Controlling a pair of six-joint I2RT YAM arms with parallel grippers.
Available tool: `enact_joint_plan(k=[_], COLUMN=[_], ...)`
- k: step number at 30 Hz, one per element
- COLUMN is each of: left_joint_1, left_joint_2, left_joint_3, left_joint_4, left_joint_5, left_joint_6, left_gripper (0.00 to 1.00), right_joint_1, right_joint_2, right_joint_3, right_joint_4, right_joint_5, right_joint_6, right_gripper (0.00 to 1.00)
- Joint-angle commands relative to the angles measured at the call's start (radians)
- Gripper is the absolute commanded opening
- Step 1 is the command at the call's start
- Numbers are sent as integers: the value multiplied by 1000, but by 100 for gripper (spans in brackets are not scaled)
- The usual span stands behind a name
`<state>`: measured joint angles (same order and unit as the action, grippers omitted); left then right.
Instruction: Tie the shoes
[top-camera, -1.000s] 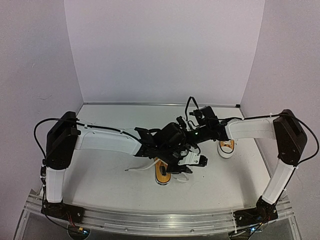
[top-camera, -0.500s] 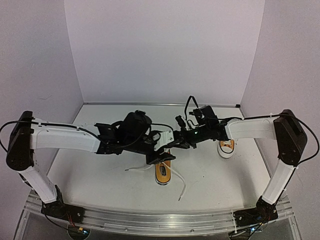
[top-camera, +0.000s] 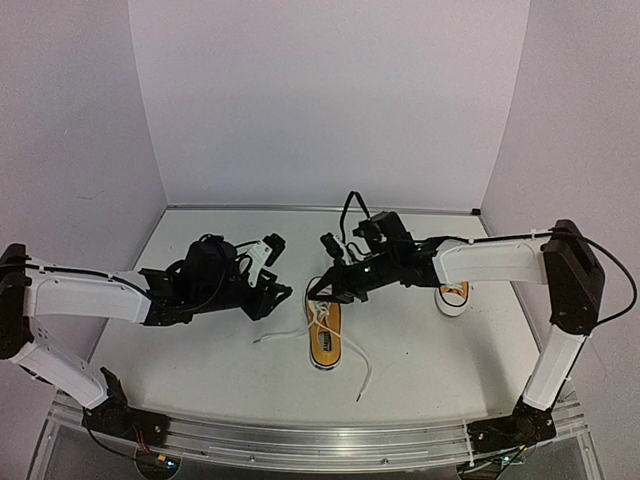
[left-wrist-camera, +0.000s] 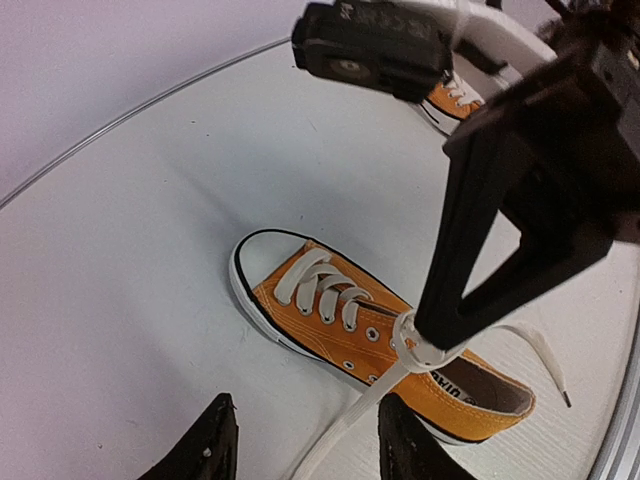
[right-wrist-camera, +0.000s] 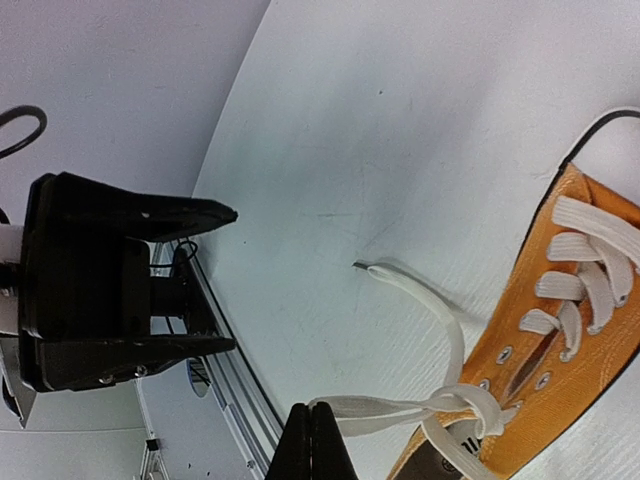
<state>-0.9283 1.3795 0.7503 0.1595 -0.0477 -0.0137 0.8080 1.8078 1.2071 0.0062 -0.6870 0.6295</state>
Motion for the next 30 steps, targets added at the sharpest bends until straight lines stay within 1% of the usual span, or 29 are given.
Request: enact_joint_plan(k=[1,8,11,13,14,17,21,24,30], left_joint_1=[8,13,15,18,20,20,20,20,20], left_joint_2=[-59,-56,-38,-32,-31,-16,21,55,120], left_joint_3=[-21,-43,-61,-78,-91,-121,-137,-143,-143], left_joint_4=[53,54,74,105,129,192,248,296,366], left_joint_5=[-77,-59,-40,-26,-6,35,79,121,169], left_joint_6=[-107,-143,-165,-192,-205,-243,-277,-299,-333], left_gripper=[48,49,49,49,50,54,56,57,57], right_joint_1=[38,64,73,76,76,75,76,73,61], right_joint_2=[56,146,158,152,144,112,49,20,-61], right_joint_3=[65,93,101,102,104,117,126,132,115], right_joint_4=[34,18,12,0,-5,-68,-139,-196,-256], right_joint_5=[32,60,58,60,62,81,129,160,216], right_joint_6=[16,16,14,6,1,-26,-69,-86,-123], right_gripper=[0,0,0,2,3,12,28,35,37])
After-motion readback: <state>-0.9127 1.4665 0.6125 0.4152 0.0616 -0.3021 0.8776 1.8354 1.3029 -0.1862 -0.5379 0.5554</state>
